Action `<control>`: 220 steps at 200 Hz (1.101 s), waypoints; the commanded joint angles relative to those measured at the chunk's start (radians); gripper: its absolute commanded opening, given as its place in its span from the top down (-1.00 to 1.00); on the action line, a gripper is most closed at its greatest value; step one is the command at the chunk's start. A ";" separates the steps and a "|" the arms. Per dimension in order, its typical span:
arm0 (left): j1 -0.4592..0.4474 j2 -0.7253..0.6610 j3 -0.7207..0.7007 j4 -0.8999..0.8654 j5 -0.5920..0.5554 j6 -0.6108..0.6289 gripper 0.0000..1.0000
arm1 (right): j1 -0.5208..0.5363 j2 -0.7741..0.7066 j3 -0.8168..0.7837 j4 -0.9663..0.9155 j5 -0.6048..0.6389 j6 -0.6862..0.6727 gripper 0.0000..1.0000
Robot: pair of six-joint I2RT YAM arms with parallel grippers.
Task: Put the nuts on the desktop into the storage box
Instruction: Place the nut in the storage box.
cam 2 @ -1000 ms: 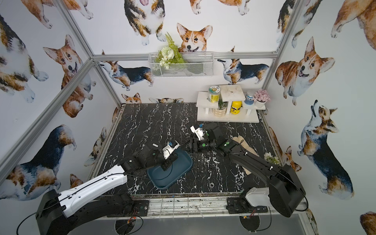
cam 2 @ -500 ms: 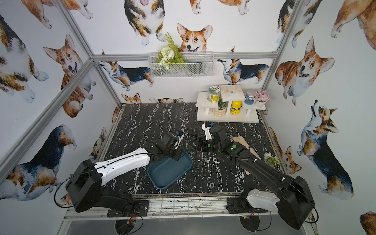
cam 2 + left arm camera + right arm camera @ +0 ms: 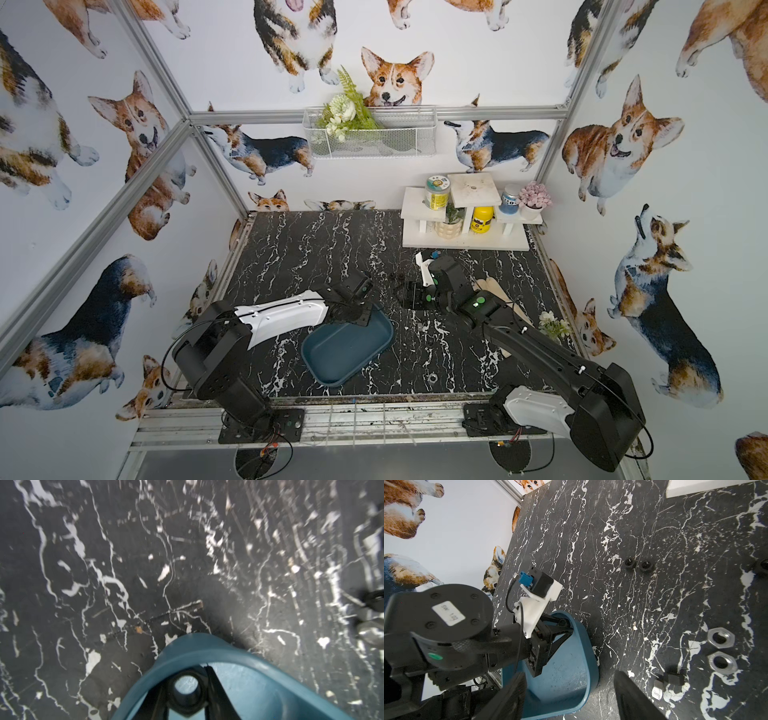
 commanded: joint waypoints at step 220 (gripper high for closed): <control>-0.001 -0.268 0.007 0.023 0.077 0.070 -0.44 | -0.051 0.213 0.033 -0.096 0.382 0.033 -0.64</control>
